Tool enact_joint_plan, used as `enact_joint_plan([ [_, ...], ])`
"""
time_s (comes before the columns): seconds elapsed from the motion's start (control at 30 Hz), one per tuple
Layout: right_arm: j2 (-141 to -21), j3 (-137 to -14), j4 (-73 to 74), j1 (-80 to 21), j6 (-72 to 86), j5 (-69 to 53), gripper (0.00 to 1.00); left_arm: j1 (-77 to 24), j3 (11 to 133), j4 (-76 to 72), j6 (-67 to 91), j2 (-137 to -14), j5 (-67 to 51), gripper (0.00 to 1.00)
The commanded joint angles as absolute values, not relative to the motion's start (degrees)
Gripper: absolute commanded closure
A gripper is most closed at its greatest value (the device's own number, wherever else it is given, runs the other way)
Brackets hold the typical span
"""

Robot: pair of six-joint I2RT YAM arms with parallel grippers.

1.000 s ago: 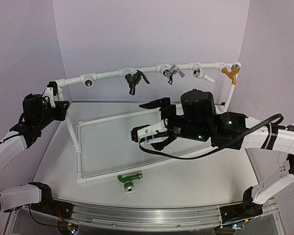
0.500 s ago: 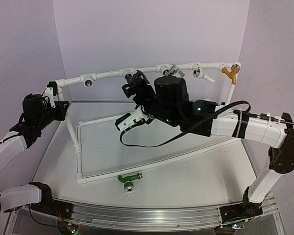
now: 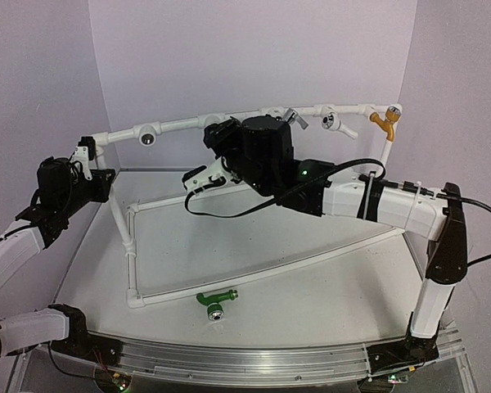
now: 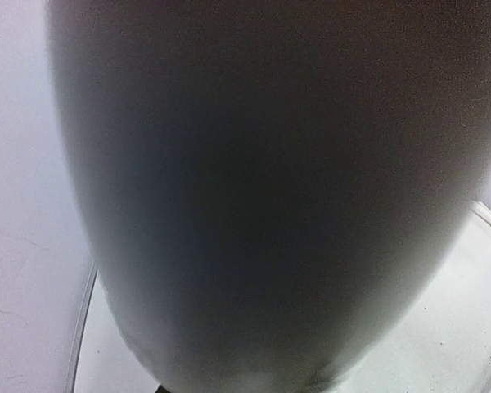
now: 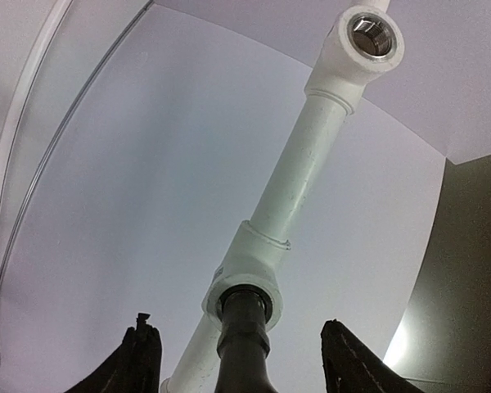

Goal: Install the water faucets

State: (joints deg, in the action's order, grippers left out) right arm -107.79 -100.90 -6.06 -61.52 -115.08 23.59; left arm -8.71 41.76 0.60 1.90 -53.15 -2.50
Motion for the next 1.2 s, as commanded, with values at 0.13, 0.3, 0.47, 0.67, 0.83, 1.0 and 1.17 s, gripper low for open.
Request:
enact_joint_plan([
  [0.13,-113.36,-105.81,-9.23,-61.48,-107.63,37.86,0.55,-8.0,42.99,4.31,5.7,-52.2,-3.21,1.0],
  [0.3,-115.72,-107.2,-9.69,-62.37,-93.88,41.32,0.82,-8.0,43.15,4.31,5.63,-52.71,-3.31,1.0],
  [0.47,-120.35,-112.66,-11.77,-63.35,-72.23,43.68,1.0,-8.0,43.19,4.31,5.54,-52.91,-3.2,1.0],
  [0.67,-123.56,-121.56,-12.3,-63.47,-34.95,48.12,1.0,-7.99,43.28,4.31,5.54,-53.17,-3.3,1.0],
  [0.83,-114.96,-113.92,-13.62,-61.92,2.72,38.0,1.0,-7.97,43.39,4.31,5.64,-53.48,-3.69,1.0],
  [1.0,-105.31,-96.79,-28.33,-58.2,32.18,26.54,1.0,-7.9,43.17,4.31,5.77,-53.12,-4.56,1.0],
  [1.17,-101.1,-89.17,-33.35,-55.41,45.18,19.61,0.97,-7.91,43.23,4.31,6.01,-52.81,-7.01,1.0],
])
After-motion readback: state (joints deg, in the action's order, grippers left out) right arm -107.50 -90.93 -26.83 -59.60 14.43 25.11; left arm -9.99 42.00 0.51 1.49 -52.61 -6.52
